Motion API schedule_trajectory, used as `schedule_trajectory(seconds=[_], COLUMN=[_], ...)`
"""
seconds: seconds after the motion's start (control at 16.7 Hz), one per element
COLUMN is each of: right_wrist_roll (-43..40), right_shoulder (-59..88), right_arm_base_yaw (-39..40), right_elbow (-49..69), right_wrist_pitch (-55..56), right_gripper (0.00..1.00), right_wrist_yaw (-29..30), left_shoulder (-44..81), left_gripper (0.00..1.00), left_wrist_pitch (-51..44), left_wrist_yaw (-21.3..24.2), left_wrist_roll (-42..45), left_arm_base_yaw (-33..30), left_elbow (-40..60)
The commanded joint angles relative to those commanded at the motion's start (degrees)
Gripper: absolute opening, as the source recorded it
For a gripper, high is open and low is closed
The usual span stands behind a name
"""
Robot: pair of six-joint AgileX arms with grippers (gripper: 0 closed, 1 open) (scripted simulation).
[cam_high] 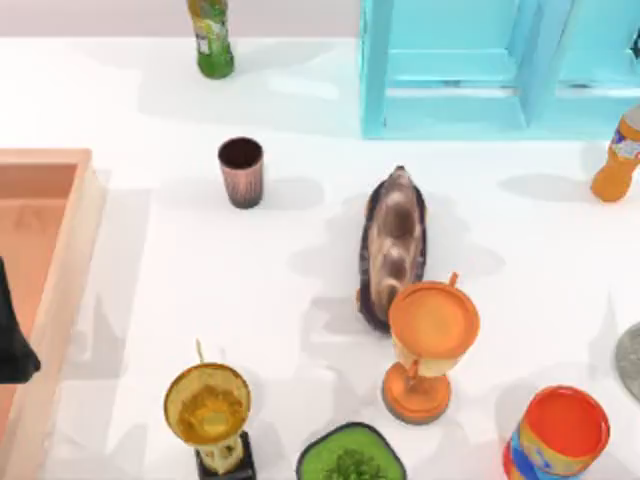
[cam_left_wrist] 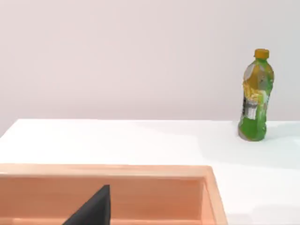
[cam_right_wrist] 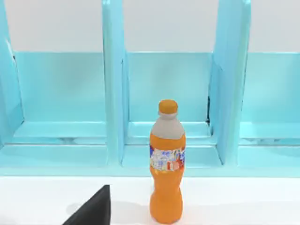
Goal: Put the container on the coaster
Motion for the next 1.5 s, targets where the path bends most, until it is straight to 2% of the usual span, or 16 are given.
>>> schedule_trajectory(seconds=[0.3, 0.6, 0.9, 1.5], right_wrist_roll=[-1.18, -7.04, -16.23, -37.41], right_shoulder=[3.21, 19.32, 44.86, 105.41], right_arm_base_yaw=[0.64, 3.80, 8.68, 19.80], right_elbow=[3.15, 19.01, 44.35, 104.88], right_wrist_pitch=[-1.44, -8.64, -20.02, -46.89], right_gripper=[1.00, 1.00, 1.00, 1.00], right_wrist_yaw=[-0.72, -4.38, -10.17, -23.64], left_shoulder=[0.00, 0.00, 0.00, 0.00], left_gripper=[1.00, 1.00, 1.00, 1.00], left_wrist_pitch=[0.00, 0.00, 0.00, 0.00], left_wrist_yaw=[0.00, 0.00, 0.00, 0.00], left_wrist_roll=[0.00, 0.00, 0.00, 0.00], left_arm_base_yaw=[0.00, 0.00, 0.00, 0.00], left_elbow=[0.00, 0.00, 0.00, 0.00])
